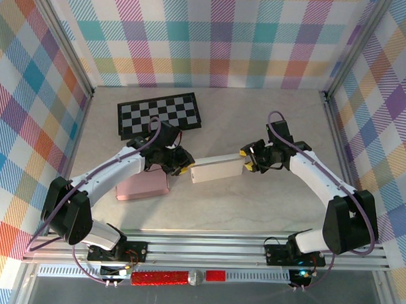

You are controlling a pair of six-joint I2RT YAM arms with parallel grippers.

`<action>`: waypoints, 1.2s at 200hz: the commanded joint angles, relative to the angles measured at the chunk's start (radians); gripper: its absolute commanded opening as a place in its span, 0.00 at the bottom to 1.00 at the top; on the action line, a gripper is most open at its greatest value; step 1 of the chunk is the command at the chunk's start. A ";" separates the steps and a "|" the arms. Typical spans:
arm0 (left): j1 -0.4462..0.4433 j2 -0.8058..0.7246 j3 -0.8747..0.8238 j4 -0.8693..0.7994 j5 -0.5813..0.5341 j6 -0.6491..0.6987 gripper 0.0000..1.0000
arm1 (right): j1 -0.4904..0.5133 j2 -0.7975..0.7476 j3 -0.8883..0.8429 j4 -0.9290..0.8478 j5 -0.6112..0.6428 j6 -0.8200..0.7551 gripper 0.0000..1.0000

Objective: Fold the paper box

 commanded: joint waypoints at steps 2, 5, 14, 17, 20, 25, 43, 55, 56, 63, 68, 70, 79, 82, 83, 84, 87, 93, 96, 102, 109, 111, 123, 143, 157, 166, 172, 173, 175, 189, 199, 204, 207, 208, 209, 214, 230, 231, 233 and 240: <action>-0.006 0.016 -0.021 -0.072 -0.034 0.017 0.28 | -0.009 -0.013 0.007 -0.054 0.008 -0.026 0.42; -0.006 0.017 -0.020 -0.073 -0.035 0.019 0.28 | -0.008 -0.017 0.007 -0.058 0.012 -0.027 0.42; -0.006 0.017 -0.020 -0.072 -0.035 0.019 0.28 | -0.008 -0.030 0.004 -0.062 0.023 -0.029 0.42; -0.006 0.017 -0.020 -0.073 -0.034 0.019 0.28 | -0.008 -0.035 0.004 -0.063 0.027 -0.031 0.42; -0.006 0.017 -0.020 -0.072 -0.035 0.018 0.28 | -0.008 -0.038 0.006 -0.064 0.030 -0.033 0.42; -0.006 0.019 -0.020 -0.071 -0.034 0.017 0.28 | -0.008 -0.044 0.010 -0.070 0.034 -0.035 0.42; -0.006 0.022 -0.018 -0.070 -0.032 0.017 0.28 | -0.007 -0.056 0.035 -0.088 0.041 -0.058 0.42; -0.006 0.024 -0.015 -0.070 -0.031 0.018 0.28 | -0.008 -0.064 0.050 -0.100 0.041 -0.070 0.42; -0.006 0.024 -0.015 -0.070 -0.031 0.019 0.28 | -0.008 -0.064 0.051 -0.100 0.041 -0.070 0.42; -0.006 0.024 -0.014 -0.073 -0.033 0.019 0.28 | -0.007 -0.069 0.055 -0.106 0.041 -0.071 0.42; -0.006 0.025 -0.014 -0.073 -0.032 0.020 0.28 | -0.008 -0.073 0.056 -0.109 0.040 -0.070 0.42; -0.006 0.025 -0.014 -0.073 -0.031 0.021 0.28 | -0.009 -0.075 0.055 -0.110 0.039 -0.070 0.42; -0.006 0.027 -0.012 -0.072 -0.030 0.021 0.28 | -0.009 -0.082 0.050 -0.109 0.035 -0.066 0.41; -0.006 0.027 -0.011 -0.073 -0.029 0.020 0.28 | -0.009 -0.084 0.047 -0.108 0.033 -0.064 0.41; -0.007 0.027 -0.011 -0.073 -0.029 0.020 0.28 | -0.009 -0.084 0.046 -0.107 0.032 -0.063 0.41; -0.007 0.027 -0.011 -0.073 -0.029 0.020 0.28 | -0.009 -0.085 0.044 -0.106 0.031 -0.062 0.41; -0.007 0.027 -0.010 -0.073 -0.029 0.021 0.28 | -0.008 -0.085 0.041 -0.103 0.029 -0.060 0.41; -0.007 0.028 -0.012 -0.071 -0.029 0.021 0.28 | -0.009 -0.086 0.031 -0.097 0.023 -0.056 0.41; -0.007 0.028 -0.012 -0.071 -0.029 0.021 0.28 | -0.009 -0.084 0.026 -0.094 0.019 -0.052 0.41; -0.006 0.029 -0.012 -0.071 -0.029 0.019 0.28 | -0.008 -0.080 0.017 -0.089 0.013 -0.048 0.41; -0.007 0.030 -0.011 -0.070 -0.029 0.021 0.28 | -0.008 -0.074 0.009 -0.087 0.006 -0.044 0.41; -0.008 0.030 -0.012 -0.070 -0.029 0.021 0.28 | -0.008 -0.073 0.006 -0.086 0.004 -0.043 0.41; -0.006 0.030 -0.012 -0.070 -0.029 0.022 0.28 | -0.007 -0.063 -0.010 -0.082 -0.003 -0.041 0.40; -0.007 0.031 -0.015 -0.066 -0.029 0.022 0.28 | -0.007 -0.053 -0.042 -0.092 0.009 -0.047 0.40; -0.008 0.030 -0.022 -0.064 -0.031 0.024 0.28 | -0.008 -0.042 -0.056 -0.107 0.021 -0.057 0.40; -0.008 0.030 -0.028 -0.061 -0.031 0.024 0.28 | -0.007 -0.037 -0.064 -0.114 0.028 -0.063 0.39; -0.008 0.028 -0.034 -0.060 -0.031 0.025 0.28 | -0.008 -0.034 -0.068 -0.123 0.035 -0.067 0.39; -0.008 0.029 -0.035 -0.060 -0.031 0.026 0.28 | -0.009 -0.034 -0.068 -0.124 0.037 -0.068 0.39; -0.007 0.030 -0.036 -0.059 -0.031 0.026 0.28 | -0.009 -0.033 -0.069 -0.129 0.039 -0.070 0.39; -0.008 0.031 -0.051 -0.057 -0.035 0.037 0.28 | -0.008 -0.024 -0.074 -0.160 0.059 -0.091 0.39; -0.007 0.034 -0.064 -0.055 -0.038 0.044 0.27 | -0.009 -0.014 -0.080 -0.172 0.063 -0.097 0.39; -0.008 0.037 -0.071 -0.053 -0.039 0.048 0.27 | -0.007 -0.010 -0.084 -0.175 0.064 -0.100 0.39; -0.008 0.038 -0.074 -0.052 -0.040 0.049 0.27 | -0.008 -0.007 -0.086 -0.177 0.064 -0.101 0.39; -0.008 0.039 -0.076 -0.052 -0.040 0.049 0.27 | -0.009 -0.006 -0.087 -0.178 0.063 -0.100 0.39; -0.008 0.039 -0.078 -0.051 -0.039 0.049 0.27 | -0.009 -0.005 -0.087 -0.178 0.063 -0.100 0.39; -0.008 0.040 -0.084 -0.049 -0.039 0.051 0.27 | -0.007 -0.001 -0.088 -0.180 0.063 -0.100 0.38; -0.007 0.042 -0.111 -0.038 -0.042 0.055 0.24 | -0.008 0.002 -0.092 -0.183 0.064 -0.098 0.38; -0.008 0.042 -0.113 -0.038 -0.042 0.054 0.24 | -0.008 0.002 -0.092 -0.183 0.064 -0.098 0.38; -0.007 0.042 -0.116 -0.037 -0.042 0.054 0.24 | -0.008 0.002 -0.092 -0.183 0.064 -0.099 0.38; -0.008 0.041 -0.127 -0.034 -0.043 0.055 0.24 | -0.008 0.000 -0.089 -0.186 0.065 -0.100 0.38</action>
